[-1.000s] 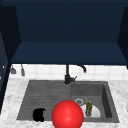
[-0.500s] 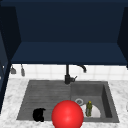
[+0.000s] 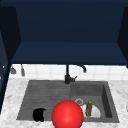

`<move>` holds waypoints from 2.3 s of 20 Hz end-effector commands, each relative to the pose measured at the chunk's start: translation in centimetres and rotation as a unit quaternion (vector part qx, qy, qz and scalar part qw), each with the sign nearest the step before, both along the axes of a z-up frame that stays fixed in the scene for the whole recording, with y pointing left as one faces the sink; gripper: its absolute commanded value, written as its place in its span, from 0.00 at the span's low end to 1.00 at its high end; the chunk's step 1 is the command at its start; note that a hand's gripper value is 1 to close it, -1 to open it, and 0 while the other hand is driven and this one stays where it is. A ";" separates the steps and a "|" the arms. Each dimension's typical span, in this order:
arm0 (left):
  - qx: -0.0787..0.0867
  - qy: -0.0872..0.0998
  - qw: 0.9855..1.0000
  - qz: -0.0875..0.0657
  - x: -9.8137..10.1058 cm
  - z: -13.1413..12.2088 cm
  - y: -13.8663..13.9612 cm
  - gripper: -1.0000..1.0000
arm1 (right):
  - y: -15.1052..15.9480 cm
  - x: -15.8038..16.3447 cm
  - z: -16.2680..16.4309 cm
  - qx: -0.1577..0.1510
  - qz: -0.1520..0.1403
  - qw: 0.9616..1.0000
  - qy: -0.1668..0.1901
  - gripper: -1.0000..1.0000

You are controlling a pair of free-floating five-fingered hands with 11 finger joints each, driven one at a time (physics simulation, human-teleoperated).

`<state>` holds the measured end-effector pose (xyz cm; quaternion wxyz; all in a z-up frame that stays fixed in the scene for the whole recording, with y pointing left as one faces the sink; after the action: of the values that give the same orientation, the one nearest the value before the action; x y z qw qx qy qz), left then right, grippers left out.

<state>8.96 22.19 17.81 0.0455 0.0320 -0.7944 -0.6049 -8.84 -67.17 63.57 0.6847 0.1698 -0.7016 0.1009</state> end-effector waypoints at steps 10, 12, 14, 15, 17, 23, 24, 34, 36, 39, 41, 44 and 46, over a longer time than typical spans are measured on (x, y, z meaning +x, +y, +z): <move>0.000 0.000 1.000 0.000 0.0 0.0 0.0 0.50 | -4.7 0.0 -3.6 -0.039 0.066 0.997 -0.007 0.00; 0.000 0.000 1.000 0.000 0.0 0.0 0.0 0.50 | -4.9 0.1 -4.4 -0.039 0.079 0.996 -0.008 0.00; 0.000 0.000 1.000 0.000 0.0 0.0 0.0 0.50 | -5.1 0.2 -5.2 -0.040 0.090 0.995 -0.009 0.00; 0.000 0.000 1.000 0.000 0.0 0.0 0.0 0.50 | -5.3 0.2 -5.5 -0.041 0.095 0.995 -0.010 0.00; 0.000 0.000 1.000 0.000 0.0 0.0 0.0 0.50 | -5.6 0.3 -6.3 -0.043 0.107 0.993 -0.010 0.00; 0.000 0.000 1.000 0.000 0.0 0.0 0.0 0.50 | -6.7 0.3 -9.3 -0.035 0.152 0.988 -0.013 0.00; 0.000 0.000 1.000 0.000 0.0 0.0 0.0 0.50 | -7.2 0.3 -10.1 -0.027 0.159 0.987 -0.013 0.00; 0.000 0.000 1.000 0.000 0.0 0.0 0.0 0.50 | -8.5 0.0 -17.4 -0.042 0.238 0.970 -0.024 0.00; 0.000 0.000 1.000 0.000 0.0 0.0 0.0 0.50 | -8.4 -0.4 -19.1 -0.039 0.244 0.969 -0.026 0.00; 0.000 0.000 1.000 0.000 0.0 0.0 0.0 0.50 | -8.5 -1.2 -21.4 -0.033 0.248 0.968 -0.030 0.00; 0.000 0.000 1.000 0.000 0.0 0.0 0.0 0.50 | -8.5 -1.8 -23.1 -0.032 0.254 0.966 -0.034 0.00; 0.000 0.000 1.000 0.000 0.0 0.0 0.0 0.50 | -8.6 -2.0 -24.9 -0.053 0.273 0.960 -0.035 0.00; 0.000 0.000 1.000 0.000 0.0 0.0 0.0 0.50 | -8.0 -1.8 -24.9 -0.091 0.289 0.952 -0.037 0.00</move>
<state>8.96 22.19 17.81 0.0455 0.0320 -0.7944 -0.6049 -10.65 -75.70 39.31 0.6275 0.3150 -0.6408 0.3105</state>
